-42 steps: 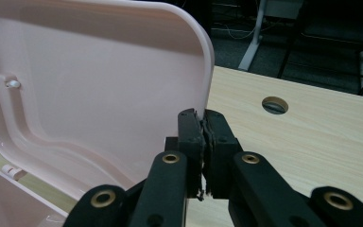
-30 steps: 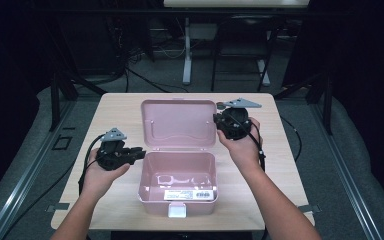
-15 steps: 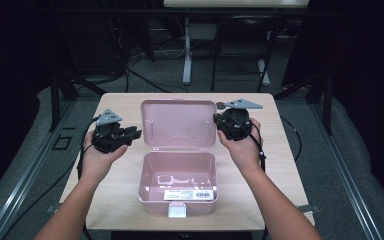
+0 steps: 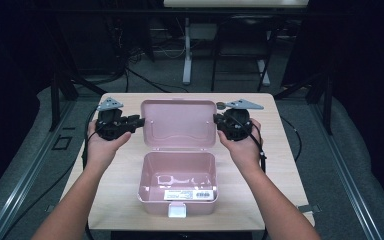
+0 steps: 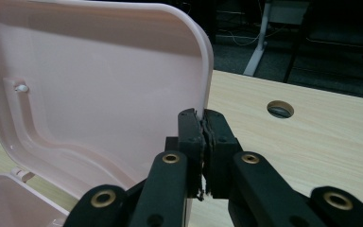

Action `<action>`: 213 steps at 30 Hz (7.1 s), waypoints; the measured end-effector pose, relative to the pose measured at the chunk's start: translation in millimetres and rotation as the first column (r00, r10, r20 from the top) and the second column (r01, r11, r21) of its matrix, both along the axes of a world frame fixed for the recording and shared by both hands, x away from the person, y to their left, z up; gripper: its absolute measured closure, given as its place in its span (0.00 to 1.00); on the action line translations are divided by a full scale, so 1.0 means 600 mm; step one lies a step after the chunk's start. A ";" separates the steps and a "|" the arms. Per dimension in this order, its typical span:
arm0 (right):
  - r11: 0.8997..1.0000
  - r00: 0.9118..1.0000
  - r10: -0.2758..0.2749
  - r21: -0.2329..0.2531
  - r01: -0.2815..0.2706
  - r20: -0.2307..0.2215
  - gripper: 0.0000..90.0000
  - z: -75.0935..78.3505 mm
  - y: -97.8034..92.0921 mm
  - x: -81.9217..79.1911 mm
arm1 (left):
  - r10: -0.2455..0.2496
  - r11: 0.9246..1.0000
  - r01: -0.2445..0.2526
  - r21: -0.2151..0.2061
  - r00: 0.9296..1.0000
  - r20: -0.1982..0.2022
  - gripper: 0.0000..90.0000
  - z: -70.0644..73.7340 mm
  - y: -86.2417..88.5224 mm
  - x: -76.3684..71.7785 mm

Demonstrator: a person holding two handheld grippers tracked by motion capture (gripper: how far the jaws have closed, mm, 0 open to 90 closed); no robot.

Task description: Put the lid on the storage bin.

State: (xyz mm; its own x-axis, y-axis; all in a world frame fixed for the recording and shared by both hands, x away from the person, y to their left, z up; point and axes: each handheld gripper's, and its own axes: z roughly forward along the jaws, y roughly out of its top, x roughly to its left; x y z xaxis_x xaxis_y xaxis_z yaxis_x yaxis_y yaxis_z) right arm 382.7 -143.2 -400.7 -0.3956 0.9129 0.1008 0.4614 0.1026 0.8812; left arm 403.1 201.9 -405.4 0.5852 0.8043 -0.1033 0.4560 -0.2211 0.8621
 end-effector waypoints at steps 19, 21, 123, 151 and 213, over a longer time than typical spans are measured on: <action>1.000 1.000 0.007 0.021 -0.007 0.005 0.97 -0.002 -0.003 -0.001 | 0.063 0.998 -0.062 -0.015 0.998 0.029 0.85 0.029 -0.025 0.028; 1.000 1.000 0.008 0.018 -0.008 0.006 0.97 -0.002 -0.003 -0.002 | 0.068 0.998 -0.068 -0.004 0.997 0.039 0.88 0.031 -0.027 0.030; 0.996 0.994 0.092 0.000 -0.092 0.065 0.86 0.045 -0.004 -0.062 | -0.062 0.998 0.063 -0.008 0.993 0.103 0.86 0.055 -0.004 -0.069; 0.990 0.988 0.139 0.006 -0.140 0.066 0.83 0.036 -0.013 -0.108 | -0.107 0.994 0.108 -0.003 0.989 0.104 0.85 0.052 0.011 -0.119; 0.992 0.994 0.105 0.063 -0.106 0.024 0.71 -0.038 -0.069 -0.191 | -0.148 0.988 0.151 -0.027 0.984 0.095 0.84 0.011 0.028 -0.210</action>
